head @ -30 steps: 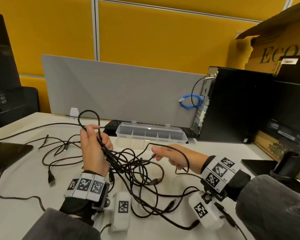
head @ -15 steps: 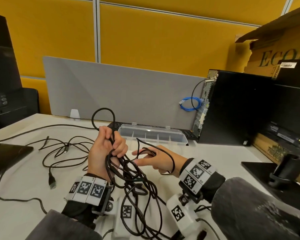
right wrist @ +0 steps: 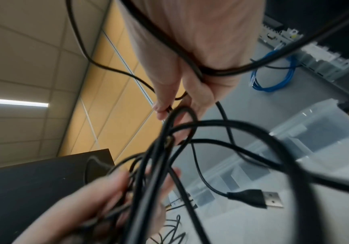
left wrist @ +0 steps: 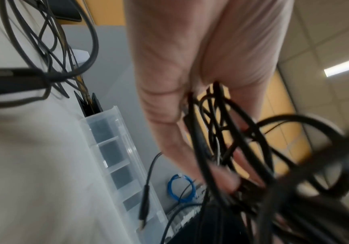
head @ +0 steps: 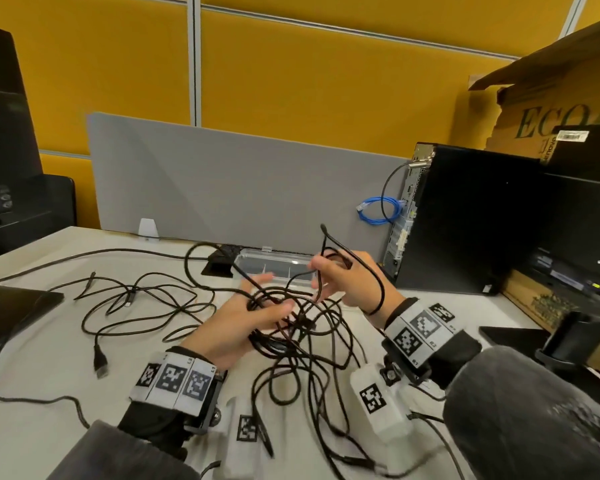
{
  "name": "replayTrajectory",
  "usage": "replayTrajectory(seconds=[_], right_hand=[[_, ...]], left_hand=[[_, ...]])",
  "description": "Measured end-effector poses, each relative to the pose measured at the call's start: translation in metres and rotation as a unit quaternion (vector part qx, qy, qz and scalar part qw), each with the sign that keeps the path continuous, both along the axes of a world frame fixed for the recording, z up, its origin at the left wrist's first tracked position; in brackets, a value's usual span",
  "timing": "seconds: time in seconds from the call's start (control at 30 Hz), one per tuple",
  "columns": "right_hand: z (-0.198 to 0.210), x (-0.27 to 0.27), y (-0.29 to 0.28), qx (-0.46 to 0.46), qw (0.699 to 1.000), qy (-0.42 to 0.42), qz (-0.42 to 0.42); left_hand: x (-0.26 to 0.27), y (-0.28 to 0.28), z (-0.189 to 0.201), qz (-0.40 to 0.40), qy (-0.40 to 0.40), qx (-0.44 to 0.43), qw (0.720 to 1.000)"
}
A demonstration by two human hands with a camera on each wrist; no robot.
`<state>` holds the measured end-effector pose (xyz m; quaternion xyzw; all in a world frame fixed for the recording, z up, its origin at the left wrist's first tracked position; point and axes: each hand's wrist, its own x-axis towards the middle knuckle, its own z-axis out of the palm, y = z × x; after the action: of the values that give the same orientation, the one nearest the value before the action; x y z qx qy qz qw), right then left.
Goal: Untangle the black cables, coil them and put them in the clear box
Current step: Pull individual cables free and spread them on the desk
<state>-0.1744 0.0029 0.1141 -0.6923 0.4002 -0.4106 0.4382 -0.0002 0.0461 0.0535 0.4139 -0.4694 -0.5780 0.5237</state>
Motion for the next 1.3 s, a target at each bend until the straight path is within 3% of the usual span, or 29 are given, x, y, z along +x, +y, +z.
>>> replayTrajectory(seconds=[0.1, 0.27, 0.47, 0.63, 0.73, 0.83, 0.9, 0.97, 1.03, 1.17, 1.3], right_hand=[[0.012, -0.008, 0.001, -0.010, 1.000, -0.004, 0.000], [0.026, -0.030, -0.009, -0.005, 0.991, -0.108, -0.075], [0.044, -0.064, -0.028, -0.043, 0.927, -0.304, -0.218], [0.040, -0.074, -0.041, -0.130, 0.887, -0.313, -0.314], [0.035, -0.079, -0.048, -0.182, 0.871, -0.328, -0.316], [0.033, -0.083, -0.045, -0.220, 0.926, -0.160, -0.260], [0.032, -0.085, -0.037, -0.207, 0.961, 0.024, -0.179], [0.028, -0.087, -0.028, -0.191, 0.949, 0.226, -0.106], [0.020, -0.086, -0.019, -0.130, 0.930, 0.344, -0.025], [0.002, -0.079, -0.011, -0.007, 0.892, 0.444, 0.078], [-0.020, -0.069, -0.008, 0.017, 0.863, 0.492, 0.109]], left_hand=[[-0.007, 0.003, 0.001, -0.004, -0.053, 0.008, 0.999], [-0.006, 0.002, 0.001, 0.029, -0.027, 0.021, 0.999], [-0.003, -0.003, 0.001, 0.056, 0.008, 0.040, 0.998], [-0.005, -0.004, 0.001, 0.028, 0.090, 0.057, 0.994], [0.000, -0.006, 0.000, 0.035, 0.121, 0.064, 0.990], [0.006, -0.009, -0.002, 0.075, 0.141, 0.059, 0.985], [0.009, -0.011, -0.003, 0.092, 0.167, 0.049, 0.980], [0.008, -0.012, -0.002, 0.106, 0.175, 0.046, 0.978], [0.007, -0.012, -0.002, 0.118, 0.177, 0.047, 0.976], [0.005, -0.013, -0.004, 0.118, 0.187, 0.060, 0.974], [0.005, -0.014, -0.005, 0.095, 0.206, 0.068, 0.971]])
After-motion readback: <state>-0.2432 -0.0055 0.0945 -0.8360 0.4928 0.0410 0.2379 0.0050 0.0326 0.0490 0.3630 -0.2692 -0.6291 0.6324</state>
